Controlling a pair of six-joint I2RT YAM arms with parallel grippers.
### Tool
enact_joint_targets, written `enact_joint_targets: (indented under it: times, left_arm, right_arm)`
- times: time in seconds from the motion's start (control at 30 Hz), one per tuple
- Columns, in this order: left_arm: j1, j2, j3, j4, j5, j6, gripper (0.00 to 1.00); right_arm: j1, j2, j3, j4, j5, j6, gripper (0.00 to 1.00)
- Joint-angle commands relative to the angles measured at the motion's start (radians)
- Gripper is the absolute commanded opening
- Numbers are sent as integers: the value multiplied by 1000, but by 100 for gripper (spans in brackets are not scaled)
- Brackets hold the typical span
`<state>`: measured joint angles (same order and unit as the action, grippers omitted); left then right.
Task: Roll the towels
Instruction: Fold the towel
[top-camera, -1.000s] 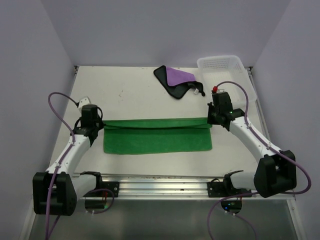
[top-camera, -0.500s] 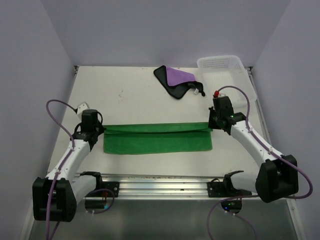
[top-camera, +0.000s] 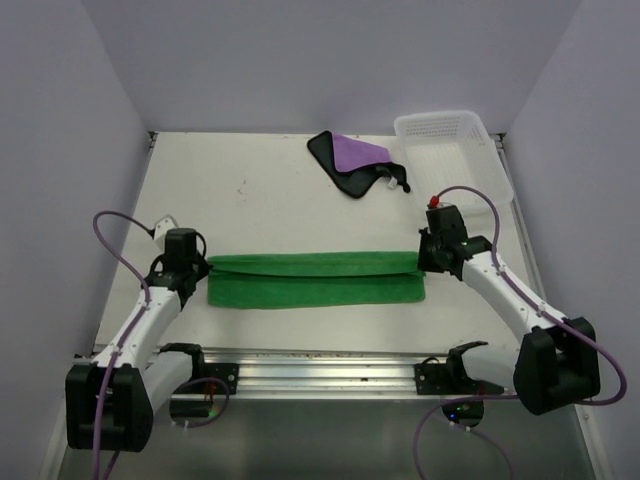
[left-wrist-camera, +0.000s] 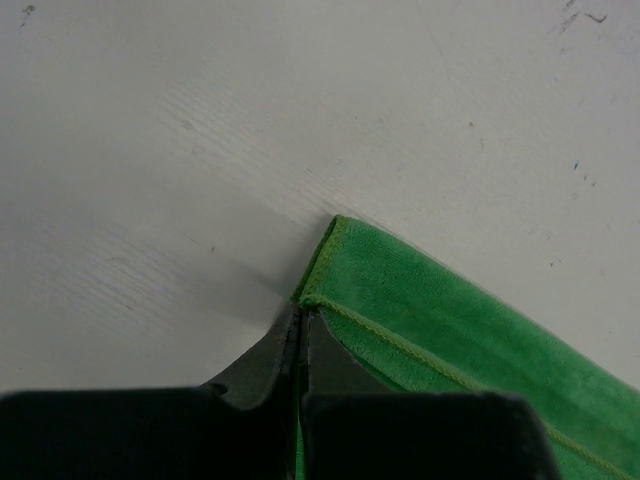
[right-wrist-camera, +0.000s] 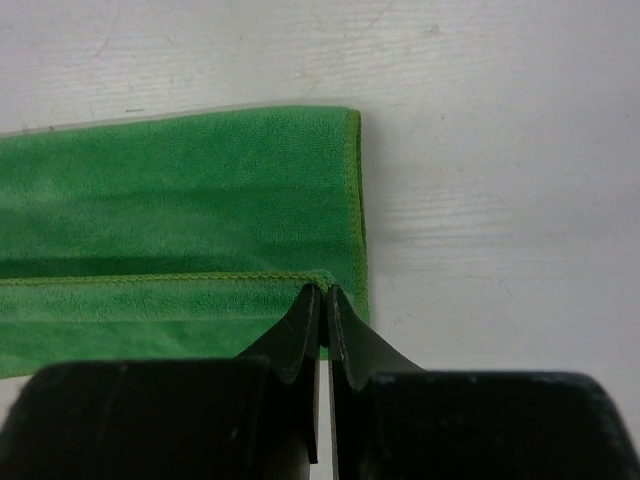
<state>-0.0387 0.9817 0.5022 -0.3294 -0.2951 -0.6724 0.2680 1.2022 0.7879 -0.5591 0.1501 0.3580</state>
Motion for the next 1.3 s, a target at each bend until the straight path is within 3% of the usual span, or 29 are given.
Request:
enact_joint_targets:
  times: [0.0, 0.6, 0.83, 0.93, 1.1, 1.27]
  left_arm:
    - [11, -15, -25, 4, -49, -26, 0]
    - [11, -172, -162, 64, 24, -46, 0]
    - [11, -196, -180, 73, 51, -46, 0]
    - [11, -189, -189, 82, 66, -46, 0]
    - [11, -189, -194, 96, 74, -38, 0]
    - [10, -186, -202, 112, 94, -29, 0]
  right_arm:
    - [-6, -27, -19, 8, 16, 15, 1]
    - [54, -95, -164, 113, 3, 33, 10]
    - [83, -98, -161, 65, 40, 38, 13]
    - [83, -108, -157, 36, 32, 42, 20]
    - [85, -147, -138, -27, -6, 64, 41]
    - [85, -185, -98, -73, -58, 82, 40]
